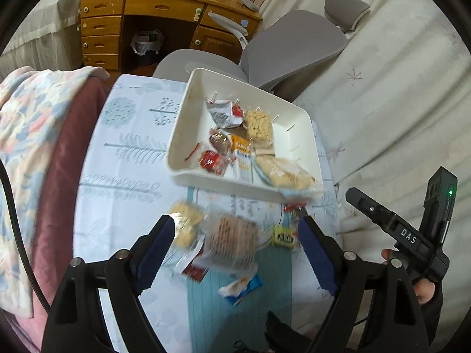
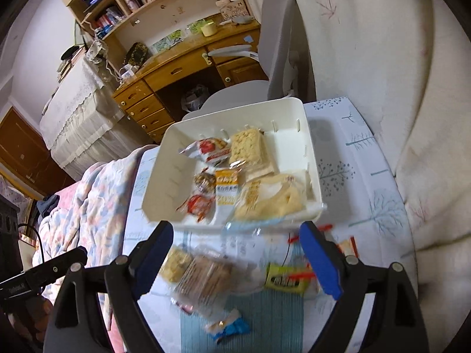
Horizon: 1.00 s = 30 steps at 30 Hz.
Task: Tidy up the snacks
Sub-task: 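Grasp the blue candy pack with the left gripper while the right grasps the red foil chocolate pack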
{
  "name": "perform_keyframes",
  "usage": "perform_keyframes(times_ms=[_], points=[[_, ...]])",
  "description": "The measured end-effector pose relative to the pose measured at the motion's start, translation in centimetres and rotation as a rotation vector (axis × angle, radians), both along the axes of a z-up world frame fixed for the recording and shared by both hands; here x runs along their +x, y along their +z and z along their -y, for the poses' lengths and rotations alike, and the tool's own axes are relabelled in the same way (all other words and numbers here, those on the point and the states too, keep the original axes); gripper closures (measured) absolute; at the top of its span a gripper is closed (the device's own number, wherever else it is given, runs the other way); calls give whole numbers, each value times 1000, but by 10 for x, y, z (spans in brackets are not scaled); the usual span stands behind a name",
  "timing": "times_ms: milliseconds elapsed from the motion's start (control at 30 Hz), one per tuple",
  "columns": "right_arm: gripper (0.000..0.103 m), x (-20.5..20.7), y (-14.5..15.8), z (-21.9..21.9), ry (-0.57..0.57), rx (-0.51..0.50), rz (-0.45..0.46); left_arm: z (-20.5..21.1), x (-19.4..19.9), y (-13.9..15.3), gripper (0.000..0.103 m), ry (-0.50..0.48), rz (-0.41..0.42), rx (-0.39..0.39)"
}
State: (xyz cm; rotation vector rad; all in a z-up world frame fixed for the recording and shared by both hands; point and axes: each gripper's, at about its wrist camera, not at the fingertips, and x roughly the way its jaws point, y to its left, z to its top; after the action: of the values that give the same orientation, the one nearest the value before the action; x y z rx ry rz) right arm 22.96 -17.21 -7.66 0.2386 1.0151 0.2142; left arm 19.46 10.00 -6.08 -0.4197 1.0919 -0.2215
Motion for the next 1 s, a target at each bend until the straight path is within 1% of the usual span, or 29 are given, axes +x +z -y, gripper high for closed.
perform_keyframes(times_ms=[233,367,500,633,767,1000], points=[[14,-60,5,-14,-7,-28,7,-14,-55,7,18,-6,21,0],[14,-88,2,-16,-10,-46,7,-12,-77,4,18,-21,10,3],[14,-110,2,-14,-5,-68,38,-4,-92,0,18,-41,-3,23],[14,-123,-1,-6,6,-107,75,6,-100,-6,18,-48,-27,35],[14,-128,-8,8,21,-119,93,20,-100,-15,18,-42,-54,52],[14,-121,-26,39,76,-139,90,48,-94,-38,18,12,-146,76]])
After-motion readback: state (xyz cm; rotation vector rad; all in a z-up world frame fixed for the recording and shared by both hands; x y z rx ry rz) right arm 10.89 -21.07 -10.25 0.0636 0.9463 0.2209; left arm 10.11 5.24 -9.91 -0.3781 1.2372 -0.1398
